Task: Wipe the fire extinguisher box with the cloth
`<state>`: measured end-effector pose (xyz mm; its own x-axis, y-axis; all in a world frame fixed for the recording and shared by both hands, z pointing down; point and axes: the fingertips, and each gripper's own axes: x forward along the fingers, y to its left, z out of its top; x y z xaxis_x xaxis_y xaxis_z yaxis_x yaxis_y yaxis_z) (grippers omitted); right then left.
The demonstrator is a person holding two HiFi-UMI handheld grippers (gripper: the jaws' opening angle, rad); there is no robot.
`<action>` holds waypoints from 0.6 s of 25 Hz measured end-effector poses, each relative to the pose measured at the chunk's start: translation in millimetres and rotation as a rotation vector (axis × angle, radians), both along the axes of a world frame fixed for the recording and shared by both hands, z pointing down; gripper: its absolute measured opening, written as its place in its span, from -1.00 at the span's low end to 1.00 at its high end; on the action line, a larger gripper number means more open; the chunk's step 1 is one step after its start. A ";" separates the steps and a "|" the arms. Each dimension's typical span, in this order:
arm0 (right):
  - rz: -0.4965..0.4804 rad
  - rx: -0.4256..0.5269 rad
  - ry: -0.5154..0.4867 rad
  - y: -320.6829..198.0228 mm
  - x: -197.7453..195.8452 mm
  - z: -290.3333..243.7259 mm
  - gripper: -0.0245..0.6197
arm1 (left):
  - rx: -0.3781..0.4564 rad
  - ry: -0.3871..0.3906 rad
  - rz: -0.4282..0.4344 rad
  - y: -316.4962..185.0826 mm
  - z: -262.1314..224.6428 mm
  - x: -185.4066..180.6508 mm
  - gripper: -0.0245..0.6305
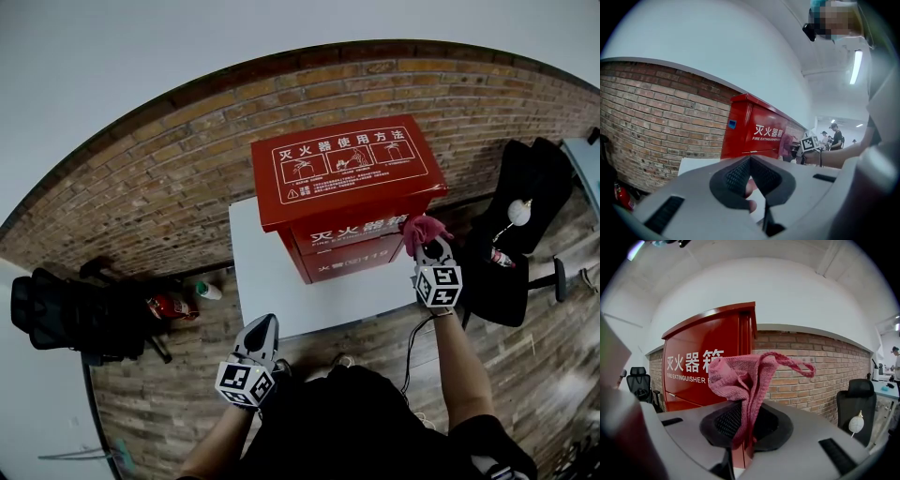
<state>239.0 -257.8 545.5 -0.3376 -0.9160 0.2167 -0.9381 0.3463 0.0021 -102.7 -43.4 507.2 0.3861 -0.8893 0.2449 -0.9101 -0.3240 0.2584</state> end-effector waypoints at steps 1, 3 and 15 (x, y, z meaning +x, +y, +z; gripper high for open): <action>0.003 -0.008 -0.002 0.1 0.4 3.2 -0.73 | -0.001 0.000 0.000 0.2 0.2 -0.2 -0.87; 0.007 -0.023 -0.007 0.3 0.3 9.7 -0.73 | -0.003 -0.001 -0.002 0.5 0.6 -1.1 -0.87; 0.011 -0.051 -0.046 2.4 -8.4 20.4 -0.73 | -0.016 0.005 -0.005 5.3 2.4 -8.6 -0.87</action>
